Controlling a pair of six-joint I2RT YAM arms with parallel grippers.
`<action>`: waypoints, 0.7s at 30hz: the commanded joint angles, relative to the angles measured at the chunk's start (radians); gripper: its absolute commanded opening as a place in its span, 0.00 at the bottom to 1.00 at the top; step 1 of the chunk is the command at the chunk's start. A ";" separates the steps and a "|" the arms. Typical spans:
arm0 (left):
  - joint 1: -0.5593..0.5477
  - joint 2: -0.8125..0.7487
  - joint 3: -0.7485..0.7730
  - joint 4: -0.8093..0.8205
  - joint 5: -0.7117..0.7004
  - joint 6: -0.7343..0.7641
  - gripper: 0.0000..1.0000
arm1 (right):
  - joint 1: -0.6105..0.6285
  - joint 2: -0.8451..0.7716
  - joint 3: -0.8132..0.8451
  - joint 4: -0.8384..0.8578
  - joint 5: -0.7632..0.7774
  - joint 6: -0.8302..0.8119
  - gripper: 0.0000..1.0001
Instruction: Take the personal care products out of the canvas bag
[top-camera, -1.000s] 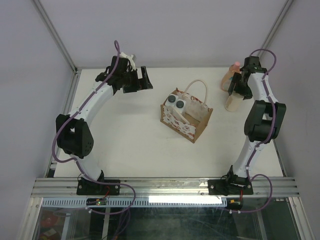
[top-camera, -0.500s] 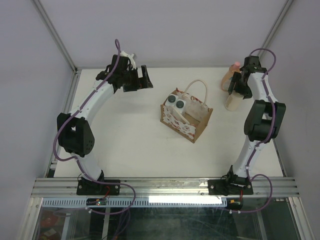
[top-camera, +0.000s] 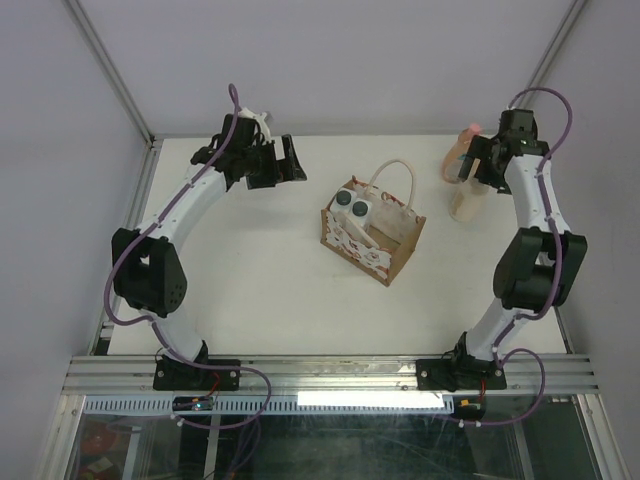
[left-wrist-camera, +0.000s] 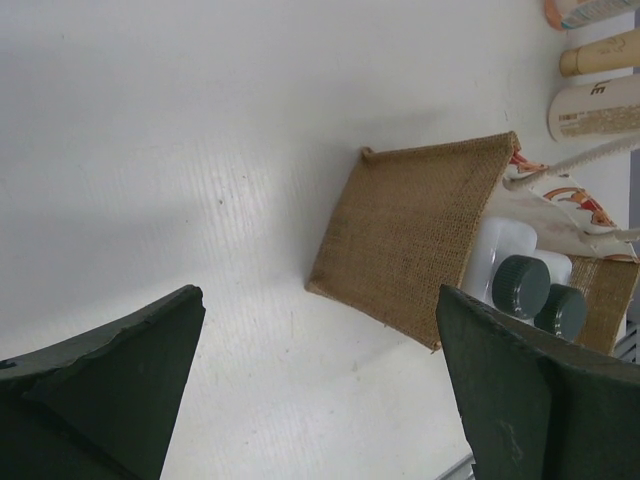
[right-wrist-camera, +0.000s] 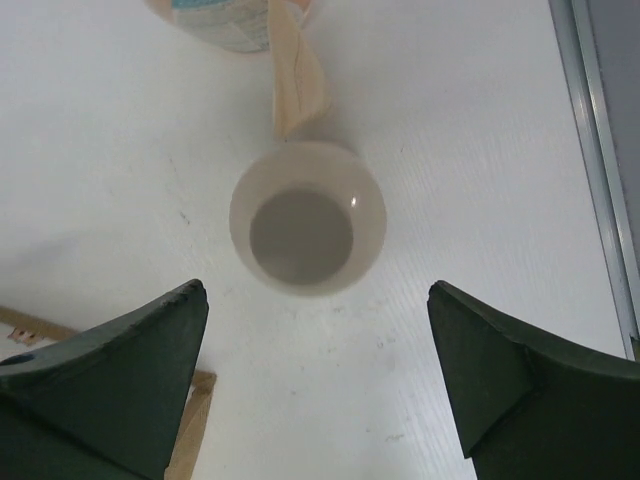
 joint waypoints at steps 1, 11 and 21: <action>0.008 -0.108 -0.065 0.061 0.048 -0.034 0.99 | -0.005 -0.188 -0.097 0.046 -0.052 0.017 0.94; 0.003 -0.240 -0.267 0.171 0.095 -0.123 0.99 | 0.018 -0.509 -0.362 0.139 -0.400 0.071 0.92; -0.028 -0.279 -0.332 0.224 0.107 -0.167 0.99 | 0.330 -0.540 -0.277 0.119 -0.406 0.225 0.85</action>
